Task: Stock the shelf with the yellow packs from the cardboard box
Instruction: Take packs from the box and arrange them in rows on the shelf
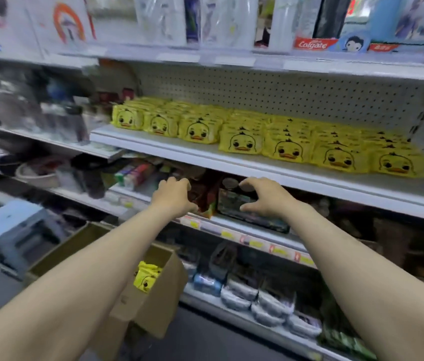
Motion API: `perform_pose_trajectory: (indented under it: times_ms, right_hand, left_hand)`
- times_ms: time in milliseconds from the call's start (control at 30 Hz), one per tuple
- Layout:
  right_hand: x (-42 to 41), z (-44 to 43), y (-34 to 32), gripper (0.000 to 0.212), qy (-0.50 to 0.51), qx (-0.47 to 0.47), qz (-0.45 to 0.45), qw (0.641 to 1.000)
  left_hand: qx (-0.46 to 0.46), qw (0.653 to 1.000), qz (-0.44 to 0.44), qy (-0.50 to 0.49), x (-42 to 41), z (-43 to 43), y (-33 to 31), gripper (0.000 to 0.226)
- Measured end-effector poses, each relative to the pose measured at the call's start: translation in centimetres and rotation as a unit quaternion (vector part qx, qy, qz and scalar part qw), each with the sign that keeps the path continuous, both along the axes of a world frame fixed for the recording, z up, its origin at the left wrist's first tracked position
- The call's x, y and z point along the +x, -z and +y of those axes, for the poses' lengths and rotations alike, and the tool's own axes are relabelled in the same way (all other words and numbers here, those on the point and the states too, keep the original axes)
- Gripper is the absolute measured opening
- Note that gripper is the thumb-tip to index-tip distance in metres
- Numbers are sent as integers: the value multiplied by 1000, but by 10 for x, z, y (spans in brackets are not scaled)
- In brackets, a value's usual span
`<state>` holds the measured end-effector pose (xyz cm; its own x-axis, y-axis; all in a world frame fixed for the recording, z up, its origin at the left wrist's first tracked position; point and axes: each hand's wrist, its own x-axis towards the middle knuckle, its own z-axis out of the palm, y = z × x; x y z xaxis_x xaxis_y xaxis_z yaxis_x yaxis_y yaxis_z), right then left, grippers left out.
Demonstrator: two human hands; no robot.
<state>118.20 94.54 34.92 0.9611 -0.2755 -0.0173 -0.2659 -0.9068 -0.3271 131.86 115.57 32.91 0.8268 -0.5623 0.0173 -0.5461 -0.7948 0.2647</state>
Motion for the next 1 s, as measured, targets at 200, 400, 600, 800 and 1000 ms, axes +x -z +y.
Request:
perform_pose_trajectory:
  times_ms: [200, 400, 600, 800, 1000]
  right_hand:
    - [87, 64, 24, 69, -57, 1, 40, 998]
    - [204, 130, 83, 69, -81, 24, 80, 993]
    - [313, 204, 189, 66, -54, 130, 189, 972]
    - [363, 240, 290, 60, 18, 197, 272, 942]
    - [388, 254, 391, 56, 125, 258, 267, 920]
  left_hand:
    - [9, 998, 29, -52, 64, 75, 30, 65]
    - [-2, 994, 80, -72, 170, 144, 88, 64]
    - [33, 986, 158, -30, 296, 219, 195, 57]
    - [82, 964, 251, -10, 371, 264, 296, 48]
    - [78, 946, 315, -14, 405, 284, 396, 47]
